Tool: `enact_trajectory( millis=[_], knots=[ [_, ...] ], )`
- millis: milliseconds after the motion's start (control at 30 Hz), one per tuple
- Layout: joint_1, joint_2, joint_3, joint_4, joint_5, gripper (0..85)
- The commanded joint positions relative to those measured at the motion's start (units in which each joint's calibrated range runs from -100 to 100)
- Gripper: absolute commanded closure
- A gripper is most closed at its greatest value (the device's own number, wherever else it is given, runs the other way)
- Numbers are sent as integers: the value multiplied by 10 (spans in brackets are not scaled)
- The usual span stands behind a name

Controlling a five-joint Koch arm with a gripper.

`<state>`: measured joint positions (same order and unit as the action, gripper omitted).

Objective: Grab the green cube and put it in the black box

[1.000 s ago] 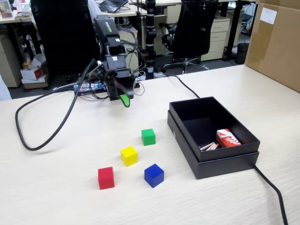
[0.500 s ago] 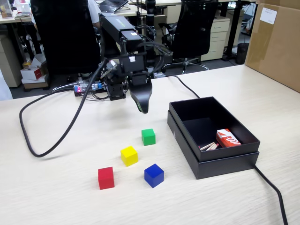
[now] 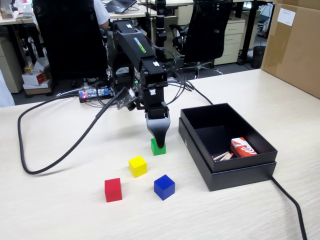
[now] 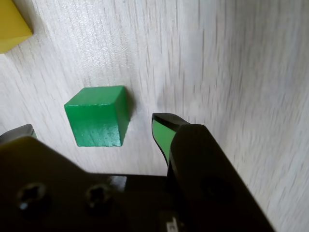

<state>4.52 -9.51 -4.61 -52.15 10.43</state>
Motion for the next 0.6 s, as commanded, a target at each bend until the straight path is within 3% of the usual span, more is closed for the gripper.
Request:
enact_trajectory(
  millis=[0,400,467,567],
  knots=[
    [3,9,42,5,2,382],
    [0,69,44,20,2,436],
    [0,73,43,20,2,509],
    [-1,74,40,20,3,547]
  ],
)
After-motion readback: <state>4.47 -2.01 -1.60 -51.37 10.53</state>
